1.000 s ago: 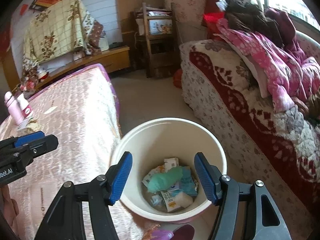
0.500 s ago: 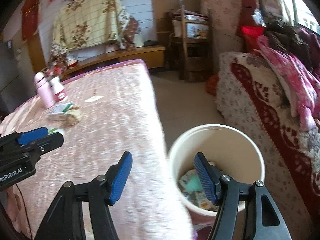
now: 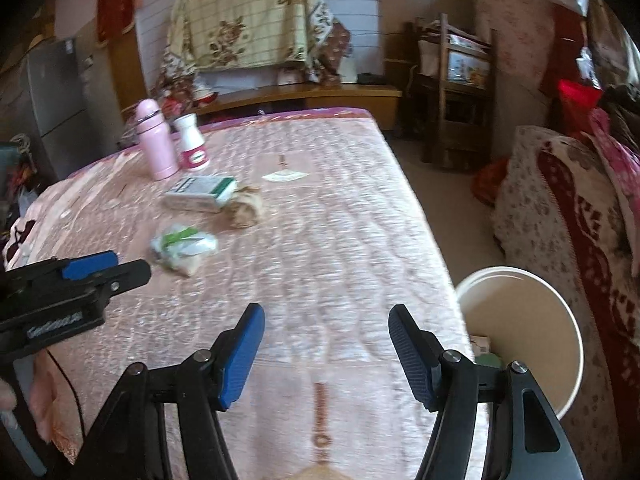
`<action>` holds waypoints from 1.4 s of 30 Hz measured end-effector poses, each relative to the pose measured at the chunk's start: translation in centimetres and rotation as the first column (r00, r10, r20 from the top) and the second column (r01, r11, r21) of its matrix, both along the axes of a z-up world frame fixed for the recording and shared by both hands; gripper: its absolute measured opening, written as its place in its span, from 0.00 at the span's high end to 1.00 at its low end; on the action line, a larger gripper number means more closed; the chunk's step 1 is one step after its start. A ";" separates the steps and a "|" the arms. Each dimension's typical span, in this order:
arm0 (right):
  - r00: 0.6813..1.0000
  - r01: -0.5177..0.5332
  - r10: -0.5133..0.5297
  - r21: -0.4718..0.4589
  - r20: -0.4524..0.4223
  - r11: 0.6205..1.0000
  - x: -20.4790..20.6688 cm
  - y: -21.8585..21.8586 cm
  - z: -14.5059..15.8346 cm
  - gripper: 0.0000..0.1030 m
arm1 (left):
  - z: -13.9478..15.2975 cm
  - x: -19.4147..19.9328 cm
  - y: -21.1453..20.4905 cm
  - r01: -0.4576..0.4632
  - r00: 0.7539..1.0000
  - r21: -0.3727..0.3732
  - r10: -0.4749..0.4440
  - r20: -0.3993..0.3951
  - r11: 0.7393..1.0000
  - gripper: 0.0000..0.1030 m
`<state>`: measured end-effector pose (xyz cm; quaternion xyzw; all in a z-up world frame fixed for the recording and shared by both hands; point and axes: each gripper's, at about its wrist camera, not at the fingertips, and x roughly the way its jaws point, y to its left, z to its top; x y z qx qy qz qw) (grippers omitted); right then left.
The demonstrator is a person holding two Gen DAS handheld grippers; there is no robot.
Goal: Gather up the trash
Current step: 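Withdraw both open tools from the bucket back over the bedspread, then grasp the green snack packet with the left tool while the right tool grasps the green-and-white plastic bag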
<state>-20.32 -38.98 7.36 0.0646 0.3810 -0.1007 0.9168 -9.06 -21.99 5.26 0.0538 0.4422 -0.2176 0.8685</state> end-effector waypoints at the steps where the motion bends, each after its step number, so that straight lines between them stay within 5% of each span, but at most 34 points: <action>1: 1.000 -0.010 0.010 -0.004 -0.002 1.000 0.2 0.5 0.0 0.34 | -0.4 0.7 0.9 -0.022 1.000 -0.004 0.022 -0.020 1.000 0.45; 6: 0.999 -0.048 0.048 -0.013 -0.020 0.999 1.5 2.2 -0.4 0.34 | -1.8 2.0 5.2 -0.103 0.990 -0.036 0.099 -0.097 0.994 0.45; 12: 0.992 -0.118 0.119 0.026 -0.049 0.993 4.1 3.9 -0.9 0.34 | -2.7 0.5 9.8 -0.109 0.986 0.008 0.109 -0.124 0.994 0.45; 20: 0.967 -0.224 0.236 0.119 -0.094 0.967 8.5 7.1 -2.2 0.33 | -1.2 -1.7 16.0 -0.143 0.980 -0.019 0.139 -0.140 0.990 0.45; 24: 0.944 -0.305 0.317 0.125 -0.092 0.944 10.5 8.6 -2.3 0.25 | 0.6 -3.0 18.3 -0.150 0.980 -0.081 0.137 -0.144 0.985 0.42; 26: 0.934 -0.332 0.345 0.129 -0.092 0.934 11.6 8.9 -2.4 0.23 | 1.1 -3.3 18.9 -0.165 0.981 -0.085 0.154 -0.120 0.983 0.28; 42: 0.784 -0.590 0.591 0.069 -0.189 0.804 18.7 10.6 -5.4 0.22 | -3.1 1.2 17.8 -0.193 0.976 0.080 0.199 -0.086 0.978 0.28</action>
